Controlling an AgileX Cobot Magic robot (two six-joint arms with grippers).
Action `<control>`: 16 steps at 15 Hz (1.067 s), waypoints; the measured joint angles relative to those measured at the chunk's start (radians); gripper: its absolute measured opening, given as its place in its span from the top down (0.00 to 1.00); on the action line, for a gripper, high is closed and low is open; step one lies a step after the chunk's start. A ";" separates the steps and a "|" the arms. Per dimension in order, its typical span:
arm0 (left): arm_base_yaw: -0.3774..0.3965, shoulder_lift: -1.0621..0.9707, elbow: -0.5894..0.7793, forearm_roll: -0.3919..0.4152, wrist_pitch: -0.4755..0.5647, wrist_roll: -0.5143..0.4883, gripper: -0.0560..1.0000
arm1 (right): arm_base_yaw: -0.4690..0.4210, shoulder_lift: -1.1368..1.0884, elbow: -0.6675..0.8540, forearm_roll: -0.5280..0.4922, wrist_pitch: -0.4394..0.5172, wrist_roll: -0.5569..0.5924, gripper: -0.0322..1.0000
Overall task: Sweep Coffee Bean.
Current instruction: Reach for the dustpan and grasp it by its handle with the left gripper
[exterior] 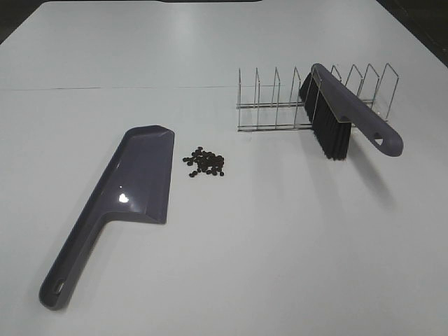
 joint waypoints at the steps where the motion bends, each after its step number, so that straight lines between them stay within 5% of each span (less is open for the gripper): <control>1: 0.000 0.000 0.000 0.000 0.000 0.000 0.03 | 0.000 0.000 0.000 0.000 0.000 0.000 0.20; 16: 0.000 0.000 0.000 0.000 0.000 0.000 0.03 | 0.000 0.000 0.000 0.070 -0.012 0.000 0.20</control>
